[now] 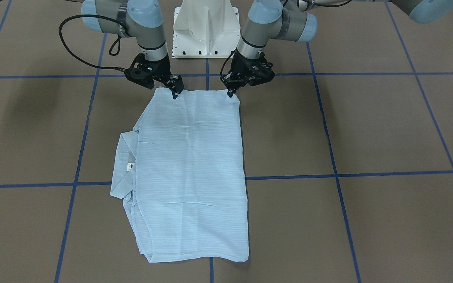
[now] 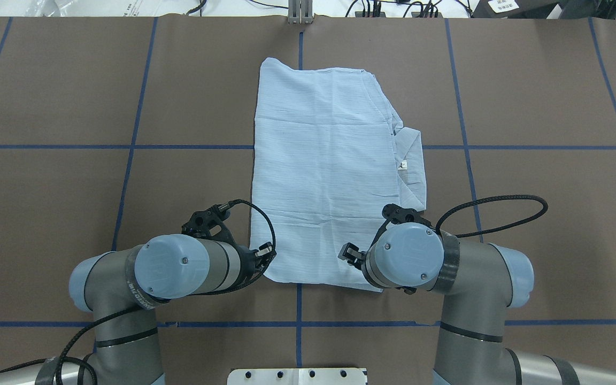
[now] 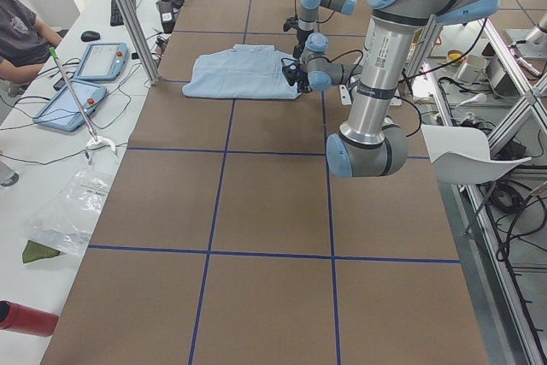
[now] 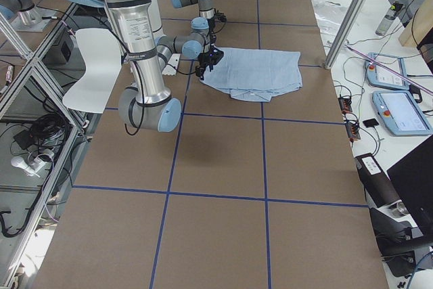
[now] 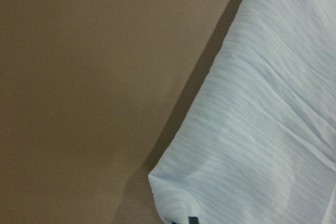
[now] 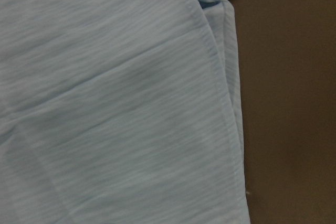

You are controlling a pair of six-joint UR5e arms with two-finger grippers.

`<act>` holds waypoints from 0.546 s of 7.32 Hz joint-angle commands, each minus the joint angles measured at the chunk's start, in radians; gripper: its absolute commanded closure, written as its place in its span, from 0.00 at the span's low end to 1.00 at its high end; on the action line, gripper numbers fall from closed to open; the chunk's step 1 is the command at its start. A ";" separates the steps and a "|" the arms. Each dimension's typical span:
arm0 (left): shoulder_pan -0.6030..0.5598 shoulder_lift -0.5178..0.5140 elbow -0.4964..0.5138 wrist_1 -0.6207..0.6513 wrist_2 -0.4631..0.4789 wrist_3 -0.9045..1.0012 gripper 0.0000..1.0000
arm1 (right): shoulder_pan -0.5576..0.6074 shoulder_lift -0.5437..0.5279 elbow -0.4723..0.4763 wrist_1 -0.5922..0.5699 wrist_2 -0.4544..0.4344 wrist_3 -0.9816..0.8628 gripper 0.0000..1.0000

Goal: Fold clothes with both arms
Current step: 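Move the right gripper to the shirt's near edge beside the left gripper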

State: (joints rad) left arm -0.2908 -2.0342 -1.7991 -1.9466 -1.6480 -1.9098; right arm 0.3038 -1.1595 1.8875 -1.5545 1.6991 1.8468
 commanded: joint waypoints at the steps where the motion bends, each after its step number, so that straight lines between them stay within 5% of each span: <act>1: 0.001 -0.003 0.000 0.000 -0.001 0.000 1.00 | -0.003 0.000 -0.022 -0.001 0.001 0.000 0.00; 4: 0.001 -0.003 0.001 0.000 0.001 0.000 1.00 | -0.003 -0.003 -0.036 0.005 0.004 -0.003 0.00</act>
State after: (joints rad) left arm -0.2900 -2.0370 -1.7992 -1.9466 -1.6487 -1.9098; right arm 0.3008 -1.1611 1.8540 -1.5517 1.7013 1.8439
